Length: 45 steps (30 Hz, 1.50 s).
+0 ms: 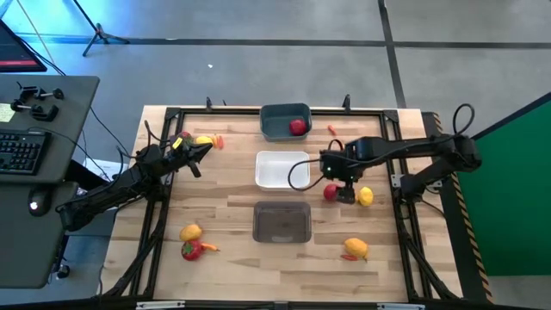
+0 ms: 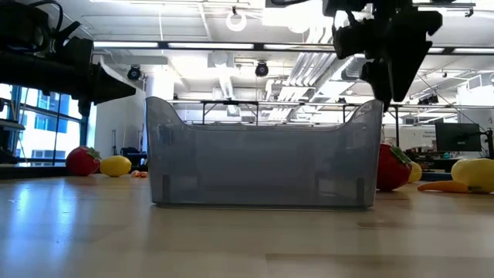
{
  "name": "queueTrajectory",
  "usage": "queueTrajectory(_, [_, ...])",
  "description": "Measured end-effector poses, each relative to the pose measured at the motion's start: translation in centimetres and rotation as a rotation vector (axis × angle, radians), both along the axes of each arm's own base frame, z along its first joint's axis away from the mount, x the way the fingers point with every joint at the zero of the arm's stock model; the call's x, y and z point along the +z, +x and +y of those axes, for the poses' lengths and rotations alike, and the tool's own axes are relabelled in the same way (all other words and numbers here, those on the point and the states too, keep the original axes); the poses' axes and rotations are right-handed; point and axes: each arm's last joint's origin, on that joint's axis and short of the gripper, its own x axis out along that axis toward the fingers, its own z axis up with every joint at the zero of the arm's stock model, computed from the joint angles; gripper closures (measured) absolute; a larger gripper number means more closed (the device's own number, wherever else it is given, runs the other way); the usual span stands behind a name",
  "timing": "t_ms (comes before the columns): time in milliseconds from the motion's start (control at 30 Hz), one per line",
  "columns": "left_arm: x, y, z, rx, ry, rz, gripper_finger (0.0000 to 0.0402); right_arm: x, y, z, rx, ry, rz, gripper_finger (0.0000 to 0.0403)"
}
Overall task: Sort produce into baskets
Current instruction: Put the red tomato into the blue bin
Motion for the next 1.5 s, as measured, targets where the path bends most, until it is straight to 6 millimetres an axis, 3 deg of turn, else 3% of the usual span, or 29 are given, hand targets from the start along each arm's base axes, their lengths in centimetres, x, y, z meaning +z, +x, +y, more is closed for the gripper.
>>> queueTrajectory(267, [-0.1, 0.0, 0.0, 0.004, -0.054, -0.023, 0.0401, -0.5, 0.5, -1.6, 0.187, -0.005, -0.012, 0.0096])
queueTrajectory(700, [-0.5, 0.3, 0.2, 0.005, -0.079, 0.021, 0.0401, -5.8, 3.7, -1.9, 0.368, 0.096, 0.104, 0.0096])
queueTrajectory(933, [-0.7, 0.4, 0.2, 0.003, -0.065, 0.061, 0.0401, -7.0, 4.3, -2.0, 0.464, 0.117, 0.121, 0.0096])
queueTrajectory(1367, [-0.9, 0.5, 0.3, 0.003, -0.072, 0.077, 0.0401, -9.6, 4.8, -2.0, 0.479, 0.19, 0.223, 0.0097])
queueTrajectory(1500, [-0.9, 0.5, 0.3, 0.003, -0.072, 0.078, 0.0401, -9.7, 4.8, -2.0, 0.478, 0.191, 0.227, 0.0125])
